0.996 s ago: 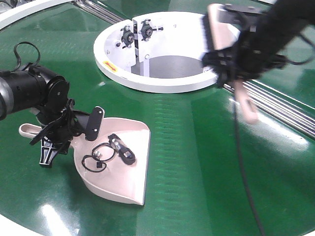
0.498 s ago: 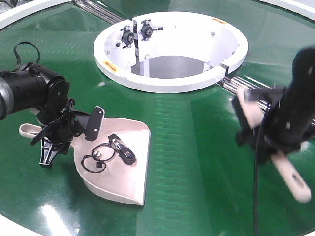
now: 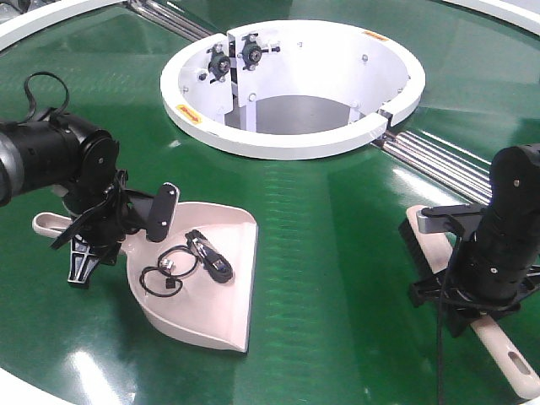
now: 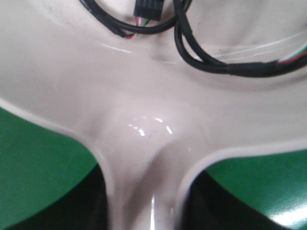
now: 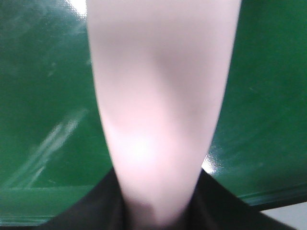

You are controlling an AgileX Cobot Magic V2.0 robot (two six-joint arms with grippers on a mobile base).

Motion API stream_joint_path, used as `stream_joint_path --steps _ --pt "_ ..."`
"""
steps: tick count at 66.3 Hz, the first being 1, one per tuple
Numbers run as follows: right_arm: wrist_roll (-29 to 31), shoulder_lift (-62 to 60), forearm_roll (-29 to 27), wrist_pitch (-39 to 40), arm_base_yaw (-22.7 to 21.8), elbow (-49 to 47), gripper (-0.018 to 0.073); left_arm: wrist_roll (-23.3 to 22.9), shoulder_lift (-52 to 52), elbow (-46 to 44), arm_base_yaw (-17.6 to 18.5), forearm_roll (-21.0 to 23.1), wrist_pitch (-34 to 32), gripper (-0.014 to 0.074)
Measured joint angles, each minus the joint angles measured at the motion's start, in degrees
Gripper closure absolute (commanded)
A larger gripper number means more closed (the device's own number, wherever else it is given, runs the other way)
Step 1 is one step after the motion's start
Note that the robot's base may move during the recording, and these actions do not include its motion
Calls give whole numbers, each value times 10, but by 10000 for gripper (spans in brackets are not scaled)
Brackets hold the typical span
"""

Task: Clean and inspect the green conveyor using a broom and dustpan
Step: 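Lift the brush away and lower it back onto the conveyor, then open both grippers, releasing the brush and dustpan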

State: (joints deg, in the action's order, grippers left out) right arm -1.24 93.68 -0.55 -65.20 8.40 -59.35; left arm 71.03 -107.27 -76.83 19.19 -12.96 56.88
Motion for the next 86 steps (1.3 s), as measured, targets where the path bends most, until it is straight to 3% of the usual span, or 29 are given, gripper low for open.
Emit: stream_joint_path --steps 30,47,60,73,86 --pt "2 51 2 18 0 0 525 -2 0 0 0 13 10 602" --pt "3 54 2 32 0 0 396 -9 0 0 0 16 12 537" --pt "3 54 2 33 0 0 199 -12 0 0 0 21 15 380" --pt "3 54 2 33 0 0 18 -8 0 0 0 28 32 165" --pt "3 53 2 32 0 0 -35 -8 3 0 0 54 40 25"
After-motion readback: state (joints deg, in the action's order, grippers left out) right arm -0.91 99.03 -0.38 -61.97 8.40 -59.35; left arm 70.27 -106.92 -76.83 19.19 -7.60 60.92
